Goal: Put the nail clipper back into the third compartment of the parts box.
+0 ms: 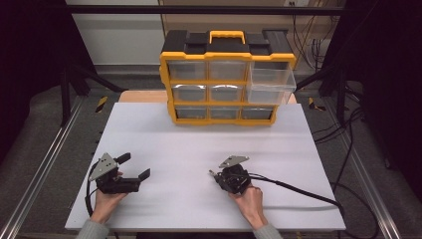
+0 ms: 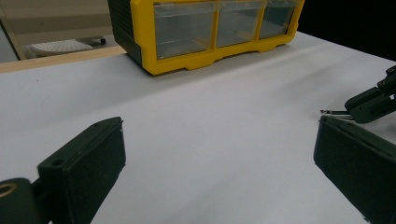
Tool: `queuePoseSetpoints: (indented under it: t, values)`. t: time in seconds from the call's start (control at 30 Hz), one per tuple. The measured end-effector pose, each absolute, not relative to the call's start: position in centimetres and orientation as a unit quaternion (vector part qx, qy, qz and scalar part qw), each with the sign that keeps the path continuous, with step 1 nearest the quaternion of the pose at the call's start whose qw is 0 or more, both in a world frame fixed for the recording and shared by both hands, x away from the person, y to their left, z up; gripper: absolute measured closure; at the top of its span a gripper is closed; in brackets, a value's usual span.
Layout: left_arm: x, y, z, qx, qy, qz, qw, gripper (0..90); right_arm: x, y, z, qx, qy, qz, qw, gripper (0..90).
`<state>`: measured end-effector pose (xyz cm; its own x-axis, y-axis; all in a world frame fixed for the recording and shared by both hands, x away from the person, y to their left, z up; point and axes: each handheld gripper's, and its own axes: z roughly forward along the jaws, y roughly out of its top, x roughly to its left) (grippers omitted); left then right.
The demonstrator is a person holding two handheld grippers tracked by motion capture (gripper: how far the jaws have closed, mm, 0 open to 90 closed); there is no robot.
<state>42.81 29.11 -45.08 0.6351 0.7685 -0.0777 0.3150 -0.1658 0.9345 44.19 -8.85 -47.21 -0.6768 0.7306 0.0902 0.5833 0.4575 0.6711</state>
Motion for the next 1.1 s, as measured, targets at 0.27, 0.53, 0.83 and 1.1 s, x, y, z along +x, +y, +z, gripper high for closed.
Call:
queuePoseSetpoints:
  t: [0.27, 0.53, 0.83, 1.1]
  values:
    - [42.8, 29.1, -45.1, 0.733, 0.370, 0.214, 0.529, 2.1, 44.1, -9.2, -46.5, 0.383, 0.844, 0.358, 0.108, 79.6]
    - [42.8, 29.1, -45.1, 0.734, 0.369, 0.213, 0.529, 2.2, 44.0, -9.7, -45.4, 0.380, 0.840, 0.369, 0.115, 79.6]
    - [42.8, 29.0, -45.1, 0.734, 0.369, 0.213, 0.529, 2.2, 43.7, -10.3, -44.1, 0.381, 0.832, 0.384, 0.121, 79.6]
    - [42.8, 29.0, -45.1, 0.736, 0.368, 0.214, 0.526, 2.2, 43.5, -11.4, -42.5, 0.379, 0.824, 0.400, 0.134, 79.6]
